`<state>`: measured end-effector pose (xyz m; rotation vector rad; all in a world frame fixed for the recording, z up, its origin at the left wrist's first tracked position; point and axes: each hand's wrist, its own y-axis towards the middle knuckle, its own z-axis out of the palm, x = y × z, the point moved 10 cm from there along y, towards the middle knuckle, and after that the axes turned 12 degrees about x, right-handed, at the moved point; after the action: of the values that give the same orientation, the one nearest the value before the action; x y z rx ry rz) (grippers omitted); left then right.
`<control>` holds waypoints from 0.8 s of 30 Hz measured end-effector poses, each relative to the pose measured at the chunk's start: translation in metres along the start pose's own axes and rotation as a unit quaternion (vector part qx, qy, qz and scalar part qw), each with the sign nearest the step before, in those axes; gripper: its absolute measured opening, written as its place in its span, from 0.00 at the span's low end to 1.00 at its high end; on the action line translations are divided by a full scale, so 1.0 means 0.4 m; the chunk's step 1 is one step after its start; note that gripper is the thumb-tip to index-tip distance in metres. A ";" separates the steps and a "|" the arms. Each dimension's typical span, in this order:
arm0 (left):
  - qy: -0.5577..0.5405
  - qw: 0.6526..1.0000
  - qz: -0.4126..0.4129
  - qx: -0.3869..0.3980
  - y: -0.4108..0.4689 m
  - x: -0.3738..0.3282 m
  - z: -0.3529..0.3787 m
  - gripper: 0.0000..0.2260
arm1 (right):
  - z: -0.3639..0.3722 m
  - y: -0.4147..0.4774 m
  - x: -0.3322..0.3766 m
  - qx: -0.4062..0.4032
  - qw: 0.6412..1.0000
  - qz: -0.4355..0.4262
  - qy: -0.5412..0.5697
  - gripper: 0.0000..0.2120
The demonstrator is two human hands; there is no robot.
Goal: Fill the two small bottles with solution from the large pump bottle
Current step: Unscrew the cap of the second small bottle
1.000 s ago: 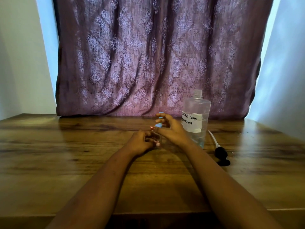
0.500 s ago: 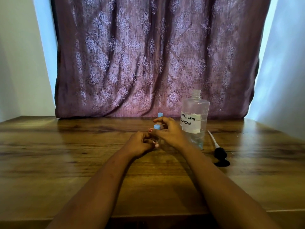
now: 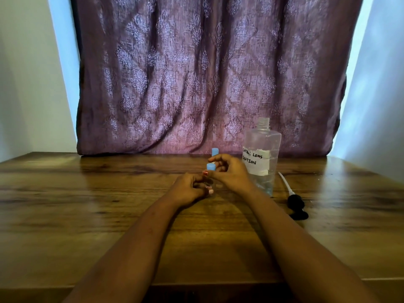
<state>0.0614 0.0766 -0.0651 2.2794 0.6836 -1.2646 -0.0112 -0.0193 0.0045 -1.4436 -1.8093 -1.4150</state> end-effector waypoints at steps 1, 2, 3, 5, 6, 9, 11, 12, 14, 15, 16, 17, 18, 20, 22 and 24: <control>0.001 1.000 0.000 0.000 0.001 0.002 -0.001 0.10 | 0.000 0.002 -0.002 0.007 1.000 0.002 0.002 0.15; 0.002 1.000 -0.001 0.001 0.002 0.004 -0.001 0.11 | 0.002 0.002 -0.001 0.019 1.000 0.004 0.003 0.14; 0.002 1.000 -0.003 0.003 0.003 0.007 -0.002 0.12 | 0.003 0.003 -0.001 0.030 0.999 0.007 0.008 0.14; 0.005 1.000 -0.005 0.005 0.001 0.005 -0.002 0.13 | 0.010 0.003 0.002 0.050 0.999 0.009 0.016 0.15; 0.007 1.000 -0.005 0.006 0.000 0.003 -0.001 0.12 | 0.013 0.002 0.005 0.055 0.998 0.006 0.011 0.15; 0.004 1.000 -0.009 0.006 0.000 0.000 0.000 0.08 | 0.016 0.000 0.009 0.037 0.999 -0.002 -0.026 0.15; 0.010 1.000 -0.005 0.005 -0.002 -0.002 0.000 0.08 | 0.011 0.002 0.010 0.019 0.999 -0.006 -0.048 0.12; 0.010 1.000 -0.002 0.003 -0.002 -0.001 -0.001 0.09 | 0.012 0.004 0.008 0.022 0.998 -0.004 -0.054 0.12; 0.012 1.000 0.000 0.001 -0.005 0.000 -0.003 0.12 | 0.021 0.008 0.006 0.049 0.997 0.004 -0.052 0.13; 0.014 1.000 0.001 0.000 -0.005 0.002 -0.004 0.13 | 0.025 0.009 0.004 0.066 0.997 0.007 -0.048 0.14; 0.015 1.000 0.002 0.000 -0.004 0.002 -0.005 0.13 | 0.028 0.011 0.003 0.080 0.996 0.009 -0.039 0.15; 0.016 1.000 0.003 -0.001 -0.004 0.001 -0.006 0.13 | 0.030 0.011 0.004 0.088 0.996 0.010 -0.027 0.17; 0.019 1.000 0.004 -0.001 -0.003 -0.001 -0.006 0.11 | 0.032 0.010 0.006 0.089 0.996 0.011 -0.019 0.18; 0.015 1.000 0.001 -0.005 -0.001 0.000 -0.007 0.08 | 0.030 0.008 0.008 0.066 0.997 0.009 -0.039 0.17; 0.012 1.000 -0.002 -0.010 0.001 0.004 -0.008 0.09 | 0.021 0.004 0.009 0.023 0.997 0.002 -0.070 0.15; 0.010 1.000 0.003 -0.004 0.001 0.004 -0.004 0.09 | 0.020 0.004 0.007 0.012 0.997 -0.003 -0.081 0.12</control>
<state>0.0636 0.0774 -0.0655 2.2884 0.6879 -1.2365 -0.0088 -0.0110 0.0044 -1.5822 -1.9228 -1.3070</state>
